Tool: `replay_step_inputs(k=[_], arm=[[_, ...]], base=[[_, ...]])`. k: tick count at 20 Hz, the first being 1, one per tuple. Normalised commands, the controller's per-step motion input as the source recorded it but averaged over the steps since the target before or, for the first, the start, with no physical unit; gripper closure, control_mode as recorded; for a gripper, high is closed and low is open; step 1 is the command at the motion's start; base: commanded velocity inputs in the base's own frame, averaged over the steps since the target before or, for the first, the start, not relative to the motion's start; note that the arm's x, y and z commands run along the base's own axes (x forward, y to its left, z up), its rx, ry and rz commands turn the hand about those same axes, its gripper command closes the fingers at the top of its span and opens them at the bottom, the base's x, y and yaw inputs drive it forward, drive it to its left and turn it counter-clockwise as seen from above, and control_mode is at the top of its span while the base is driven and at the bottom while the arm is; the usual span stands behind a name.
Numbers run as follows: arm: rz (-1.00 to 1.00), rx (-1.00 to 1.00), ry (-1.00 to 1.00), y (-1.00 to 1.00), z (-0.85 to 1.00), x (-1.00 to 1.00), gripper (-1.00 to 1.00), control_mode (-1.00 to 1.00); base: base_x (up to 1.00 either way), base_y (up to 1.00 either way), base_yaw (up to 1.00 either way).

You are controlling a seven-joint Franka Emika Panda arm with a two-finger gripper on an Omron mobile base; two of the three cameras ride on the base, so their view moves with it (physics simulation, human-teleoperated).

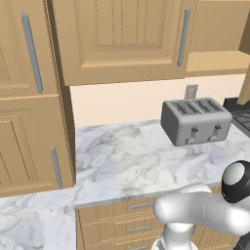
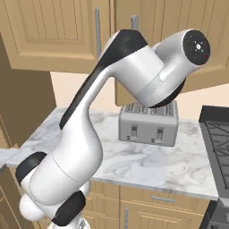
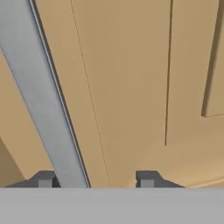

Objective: Open the cabinet, pick the kettle from the cabinet, and place it in the sink.

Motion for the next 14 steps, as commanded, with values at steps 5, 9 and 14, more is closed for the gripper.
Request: replay_step_inputs(k=[5,9,14], arm=[[0.09,0.09,-0.11,-0.05,0.00,-0.23,-1.00,-1.00],[0.08,0.07,-0.20,-0.04,0.00,-0.35,-1.00,-1.00],[0.08,0.05,-0.19,-0.03,0.02,-0.73,-1.00,-1.00]], base=[[0.00,0.00,0.00],[0.00,0.00,0.00],[0.00,0.00,0.00]])
